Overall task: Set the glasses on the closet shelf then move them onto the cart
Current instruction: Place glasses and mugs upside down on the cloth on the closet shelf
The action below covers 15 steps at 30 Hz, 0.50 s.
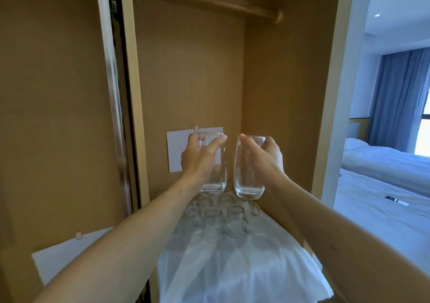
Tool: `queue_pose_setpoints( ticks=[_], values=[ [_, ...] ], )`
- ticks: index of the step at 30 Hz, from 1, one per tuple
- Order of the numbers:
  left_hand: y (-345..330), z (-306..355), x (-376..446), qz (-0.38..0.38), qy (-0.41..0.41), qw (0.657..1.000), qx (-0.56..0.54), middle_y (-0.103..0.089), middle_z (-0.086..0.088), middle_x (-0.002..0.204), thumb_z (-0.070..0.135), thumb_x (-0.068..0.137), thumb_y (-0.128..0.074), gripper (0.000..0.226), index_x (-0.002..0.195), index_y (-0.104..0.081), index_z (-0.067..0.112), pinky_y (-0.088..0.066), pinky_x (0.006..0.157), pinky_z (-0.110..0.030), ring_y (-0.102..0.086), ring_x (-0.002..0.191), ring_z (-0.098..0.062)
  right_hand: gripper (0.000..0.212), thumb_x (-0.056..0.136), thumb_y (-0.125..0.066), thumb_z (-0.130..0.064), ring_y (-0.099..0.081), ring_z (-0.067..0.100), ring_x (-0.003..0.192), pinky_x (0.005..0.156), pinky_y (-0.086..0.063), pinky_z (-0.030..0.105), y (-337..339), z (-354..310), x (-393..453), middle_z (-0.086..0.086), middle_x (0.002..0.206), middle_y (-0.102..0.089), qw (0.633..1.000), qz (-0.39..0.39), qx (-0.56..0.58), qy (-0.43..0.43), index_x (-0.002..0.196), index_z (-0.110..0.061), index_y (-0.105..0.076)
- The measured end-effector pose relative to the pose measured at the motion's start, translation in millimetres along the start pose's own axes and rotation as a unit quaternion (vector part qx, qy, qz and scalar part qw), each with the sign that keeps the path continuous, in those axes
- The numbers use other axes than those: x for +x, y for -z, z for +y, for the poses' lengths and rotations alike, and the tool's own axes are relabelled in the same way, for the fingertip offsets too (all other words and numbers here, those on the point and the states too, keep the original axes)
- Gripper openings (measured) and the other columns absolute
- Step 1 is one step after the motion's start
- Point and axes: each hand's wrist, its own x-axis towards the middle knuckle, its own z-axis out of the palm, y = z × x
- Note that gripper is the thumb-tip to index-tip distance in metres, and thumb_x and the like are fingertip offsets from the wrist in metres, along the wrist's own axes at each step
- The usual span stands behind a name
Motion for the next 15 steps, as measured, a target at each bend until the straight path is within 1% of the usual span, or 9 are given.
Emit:
queue_pose_setpoints(
  ticks=[2,5,9,13,15],
  values=[
    [-1.2,-7.3,11.0,0.000,0.003,1.000,0.001,-0.066,0.001,0.110,0.080,0.055,-0.068,0.074,0.112,-0.053,0.036,-0.056,0.092,-0.051,-0.067,0.101,-0.025,0.061,0.073,-0.070,-0.069,-0.070,0.016,0.091,0.077,-0.060,0.037,-5.9,5.2,9.3,-0.003,0.105,-0.069,1.000,0.002,-0.003,-0.005,0.109,-0.022,-0.060],
    [-3.4,-20.7,26.3,0.006,0.009,1.000,0.012,-0.066,0.002,0.106,0.080,0.056,-0.068,0.070,0.109,-0.052,0.036,-0.056,0.092,-0.051,-0.067,0.099,-0.025,0.059,0.074,-0.070,-0.068,-0.069,0.018,0.091,0.075,-0.059,0.037,-14.8,14.4,21.9,-0.001,0.104,-0.068,1.000,0.002,-0.008,-0.008,0.107,-0.021,-0.059],
    [-9.3,-42.3,40.9,0.007,0.019,1.000,0.019,-0.066,0.003,0.103,0.077,0.062,-0.069,0.063,0.107,-0.051,0.036,-0.056,0.091,-0.050,-0.067,0.096,-0.024,0.058,0.075,-0.070,-0.068,-0.070,0.021,0.090,0.075,-0.060,0.040,-24.4,31.0,32.6,0.003,0.102,-0.069,1.000,-0.004,-0.013,-0.012,0.104,-0.019,-0.058],
    [-20.2,-64.7,51.2,0.006,0.033,0.999,0.021,-0.065,0.002,0.106,0.068,0.074,-0.072,0.056,0.111,-0.051,0.032,-0.054,0.087,-0.041,-0.065,0.098,-0.022,0.058,0.079,-0.070,-0.065,-0.069,0.017,0.089,0.072,-0.057,0.034,-27.8,52.1,40.3,-0.001,0.104,-0.068,1.000,-0.009,-0.019,-0.022,0.112,-0.018,-0.057],
    [-28.9,-76.0,55.1,0.010,0.034,0.999,0.033,-0.064,0.003,0.105,0.064,0.079,-0.073,0.053,0.114,-0.050,0.031,-0.052,0.082,-0.036,-0.063,0.098,-0.020,0.056,0.077,-0.071,-0.066,-0.070,0.018,0.088,0.074,-0.060,0.038,-28.2,65.2,46.9,0.000,0.102,-0.069,0.999,-0.009,-0.021,-0.033,0.107,-0.020,-0.058]
  ],
)
